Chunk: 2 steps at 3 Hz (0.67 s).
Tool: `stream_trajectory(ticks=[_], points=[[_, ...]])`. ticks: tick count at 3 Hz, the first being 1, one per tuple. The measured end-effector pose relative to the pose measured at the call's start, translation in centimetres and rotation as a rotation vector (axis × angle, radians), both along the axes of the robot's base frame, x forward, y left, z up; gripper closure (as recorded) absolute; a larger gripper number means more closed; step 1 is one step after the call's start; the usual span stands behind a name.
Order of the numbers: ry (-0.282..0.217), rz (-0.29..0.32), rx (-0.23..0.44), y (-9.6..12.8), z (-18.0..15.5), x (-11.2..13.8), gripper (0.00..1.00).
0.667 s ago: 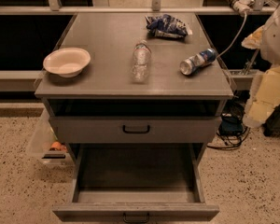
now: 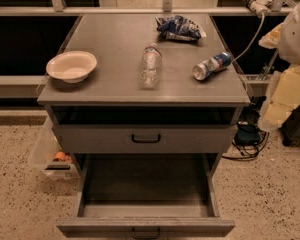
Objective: Place water bottle into middle drawer
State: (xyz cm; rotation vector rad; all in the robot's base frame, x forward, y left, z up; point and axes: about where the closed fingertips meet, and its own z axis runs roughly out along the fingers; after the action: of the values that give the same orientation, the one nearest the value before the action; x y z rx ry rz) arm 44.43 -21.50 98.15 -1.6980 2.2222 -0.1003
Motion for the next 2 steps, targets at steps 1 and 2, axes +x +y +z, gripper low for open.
stream_trajectory(ticks=[1, 2], points=[[0.011, -0.034, 0.034, 1.1, 0.3, 3.0, 0.00], [0.060, -0.053, 0.075, 4.1, -0.5, 7.3, 0.00]])
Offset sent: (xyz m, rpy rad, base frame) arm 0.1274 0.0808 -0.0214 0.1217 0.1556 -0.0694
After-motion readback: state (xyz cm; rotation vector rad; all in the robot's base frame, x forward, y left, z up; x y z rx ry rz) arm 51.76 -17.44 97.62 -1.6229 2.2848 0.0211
